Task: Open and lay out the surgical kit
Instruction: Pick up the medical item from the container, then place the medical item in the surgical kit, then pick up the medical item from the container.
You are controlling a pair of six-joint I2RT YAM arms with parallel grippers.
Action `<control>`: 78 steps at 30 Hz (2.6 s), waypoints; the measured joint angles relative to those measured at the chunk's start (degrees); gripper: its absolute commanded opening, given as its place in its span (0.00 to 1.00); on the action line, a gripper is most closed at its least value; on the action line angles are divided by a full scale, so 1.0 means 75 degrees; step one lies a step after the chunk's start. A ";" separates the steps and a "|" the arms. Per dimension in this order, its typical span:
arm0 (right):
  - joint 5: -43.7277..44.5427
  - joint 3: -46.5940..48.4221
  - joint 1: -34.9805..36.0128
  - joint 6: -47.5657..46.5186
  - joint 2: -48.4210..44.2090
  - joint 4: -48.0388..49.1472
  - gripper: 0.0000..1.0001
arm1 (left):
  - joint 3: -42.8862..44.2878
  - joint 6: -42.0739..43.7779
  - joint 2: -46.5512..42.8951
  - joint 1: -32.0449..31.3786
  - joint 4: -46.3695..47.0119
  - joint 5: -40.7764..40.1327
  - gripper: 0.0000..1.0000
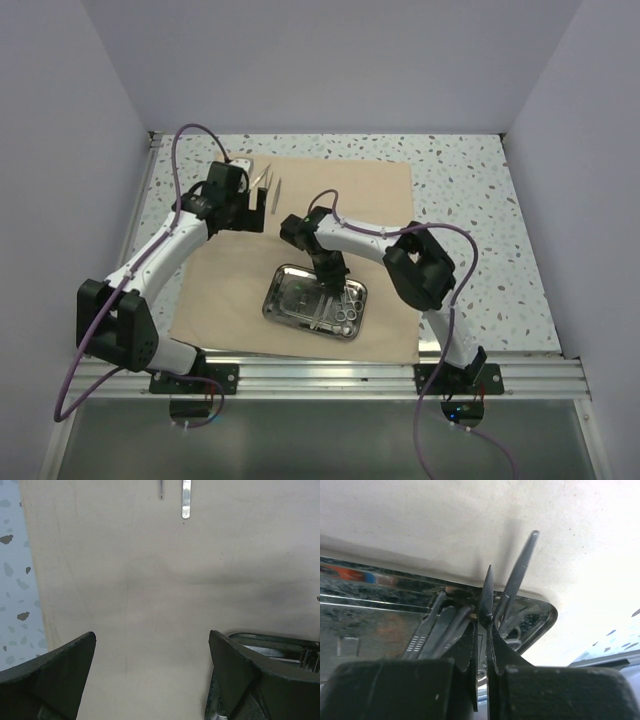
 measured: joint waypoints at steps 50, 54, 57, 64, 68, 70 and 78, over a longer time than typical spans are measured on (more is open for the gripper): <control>0.0580 0.6470 -0.3118 -0.1055 0.2124 -0.0160 0.00 | 0.0697 -0.0006 0.0082 0.0000 -0.0417 0.0085 1.00; 0.0851 0.6563 -0.3165 -0.1230 0.2439 -0.0154 0.00 | 0.0697 -0.0009 0.0233 0.0000 -0.0414 0.0207 1.00; 0.0997 0.6691 -0.3249 -0.1358 0.2646 -0.0131 0.00 | 0.0697 -0.0009 0.0283 0.0000 -0.0408 0.0233 1.00; 0.1131 0.6732 -0.3436 -0.1495 0.2961 0.0251 0.23 | 0.0697 -0.0012 0.0405 0.0000 -0.0411 0.0233 1.00; 0.1099 0.6653 -0.3442 -0.1510 0.2975 0.0679 0.73 | 0.0708 -0.0064 0.0490 0.0000 -0.0437 0.0184 1.00; 0.1102 0.6572 -0.3430 -0.1521 0.2946 0.0915 0.81 | 0.0790 -0.0108 0.0545 0.0003 -0.0487 0.0087 1.00; 0.0938 0.3698 -0.3383 -0.1568 0.0764 0.1536 0.98 | 0.1332 -0.0557 0.0303 0.0017 -0.0300 -0.0606 1.00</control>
